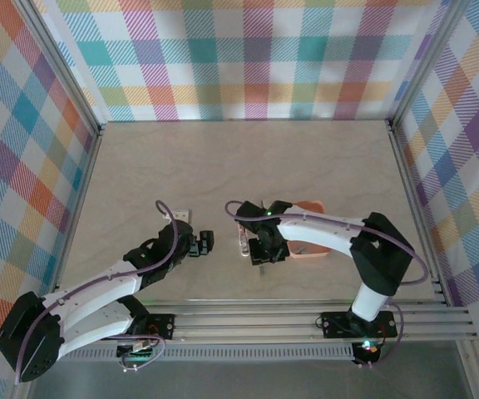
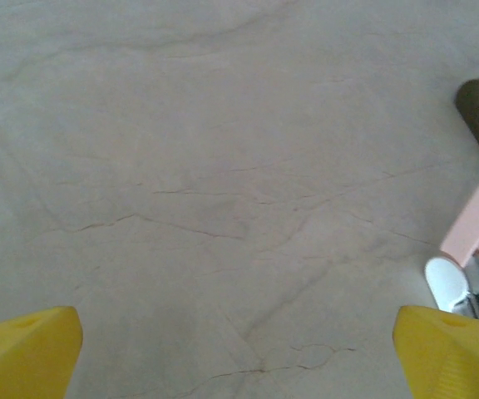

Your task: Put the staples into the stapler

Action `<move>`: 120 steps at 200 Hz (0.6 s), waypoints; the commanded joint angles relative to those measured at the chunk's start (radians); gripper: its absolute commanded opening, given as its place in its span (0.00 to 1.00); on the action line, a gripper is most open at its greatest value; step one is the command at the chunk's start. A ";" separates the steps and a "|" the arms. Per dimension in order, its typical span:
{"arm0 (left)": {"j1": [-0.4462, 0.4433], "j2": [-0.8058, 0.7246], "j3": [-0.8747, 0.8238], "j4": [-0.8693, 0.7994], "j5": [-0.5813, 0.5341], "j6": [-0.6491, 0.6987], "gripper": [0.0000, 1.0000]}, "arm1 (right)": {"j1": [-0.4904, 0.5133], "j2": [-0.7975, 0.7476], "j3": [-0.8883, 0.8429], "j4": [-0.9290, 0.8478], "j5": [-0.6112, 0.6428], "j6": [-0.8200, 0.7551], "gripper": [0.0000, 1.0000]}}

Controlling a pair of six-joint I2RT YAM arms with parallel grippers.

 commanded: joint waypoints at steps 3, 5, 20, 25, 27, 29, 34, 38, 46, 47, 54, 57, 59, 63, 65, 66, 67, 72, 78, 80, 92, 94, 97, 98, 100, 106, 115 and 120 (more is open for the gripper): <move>0.013 -0.015 -0.014 0.009 -0.054 -0.074 0.96 | 0.014 0.048 0.031 -0.023 -0.002 0.045 0.43; 0.014 -0.014 -0.016 0.008 -0.054 -0.073 0.96 | 0.014 0.051 0.031 -0.021 -0.003 0.045 0.43; 0.016 -0.014 -0.018 0.004 -0.055 -0.071 0.96 | 0.016 0.078 0.033 -0.011 -0.011 0.041 0.42; 0.016 -0.015 -0.020 0.004 -0.055 -0.071 0.96 | 0.017 0.083 0.033 -0.003 -0.016 0.038 0.41; 0.016 -0.015 -0.020 0.004 -0.056 -0.071 0.96 | 0.017 0.087 0.033 -0.001 -0.018 0.039 0.41; 0.017 -0.015 -0.019 0.004 -0.055 -0.071 0.96 | 0.017 0.090 0.033 0.001 -0.021 0.038 0.40; 0.018 -0.014 -0.022 0.005 -0.054 -0.072 0.96 | 0.018 0.096 0.033 0.009 -0.025 0.037 0.39; 0.018 -0.015 -0.023 0.006 -0.054 -0.071 0.96 | 0.018 0.100 0.033 0.015 -0.028 0.037 0.39; 0.020 -0.015 -0.024 0.003 -0.053 -0.071 0.96 | 0.020 0.110 0.035 0.019 -0.030 0.037 0.39; 0.019 -0.015 -0.024 0.003 -0.052 -0.070 0.96 | 0.020 0.110 0.035 0.019 -0.030 0.037 0.39; 0.021 -0.017 -0.024 0.003 -0.053 -0.070 0.96 | 0.020 0.115 0.036 0.019 -0.030 0.036 0.38; 0.021 -0.016 -0.025 0.002 -0.051 -0.070 0.96 | 0.020 0.118 0.036 0.020 -0.030 0.035 0.38; 0.021 -0.016 -0.025 0.003 -0.052 -0.072 0.96 | 0.019 0.118 0.037 0.020 -0.029 0.036 0.38; 0.021 -0.017 -0.025 0.003 -0.051 -0.072 0.96 | 0.019 0.120 0.036 0.023 -0.029 0.035 0.37; 0.022 -0.018 -0.025 0.003 -0.052 -0.072 0.96 | 0.020 0.121 0.035 0.024 -0.029 0.034 0.36; 0.023 -0.018 -0.025 0.003 -0.052 -0.072 0.96 | 0.020 0.122 0.035 0.025 -0.029 0.034 0.36; 0.022 -0.018 -0.025 0.003 -0.052 -0.072 0.96 | 0.020 0.122 0.035 0.025 -0.029 0.034 0.36; 0.022 -0.018 -0.025 0.003 -0.052 -0.072 0.96 | 0.020 0.122 0.034 0.029 -0.030 0.034 0.35; 0.022 -0.018 -0.025 0.004 -0.051 -0.073 0.96 | 0.019 0.126 0.033 0.033 -0.031 0.033 0.35; 0.022 -0.018 -0.025 0.004 -0.051 -0.072 0.96 | 0.019 0.127 0.034 0.034 -0.032 0.033 0.35; 0.024 -0.020 -0.025 0.004 -0.051 -0.071 0.96 | 0.020 0.133 0.033 0.039 -0.037 0.032 0.33; 0.024 -0.020 -0.025 0.004 -0.051 -0.071 0.96 | 0.020 0.133 0.033 0.042 -0.038 0.033 0.32; 0.024 -0.020 -0.025 0.004 -0.051 -0.070 0.96 | 0.020 0.134 0.033 0.044 -0.039 0.033 0.32; 0.024 -0.020 -0.024 0.004 -0.051 -0.070 0.96 | 0.019 0.135 0.033 0.045 -0.039 0.033 0.32; 0.024 -0.019 -0.024 0.004 -0.050 -0.071 0.96 | 0.018 0.136 0.033 0.046 -0.039 0.033 0.31; 0.024 -0.020 -0.024 0.004 -0.049 -0.071 0.96 | 0.019 0.139 0.033 0.049 -0.041 0.034 0.31; 0.024 -0.020 -0.024 0.003 -0.050 -0.070 0.96 | 0.020 0.143 0.032 0.053 -0.041 0.036 0.30; 0.024 -0.021 -0.022 0.003 -0.049 -0.070 0.96 | 0.020 0.143 0.030 0.056 -0.041 0.037 0.29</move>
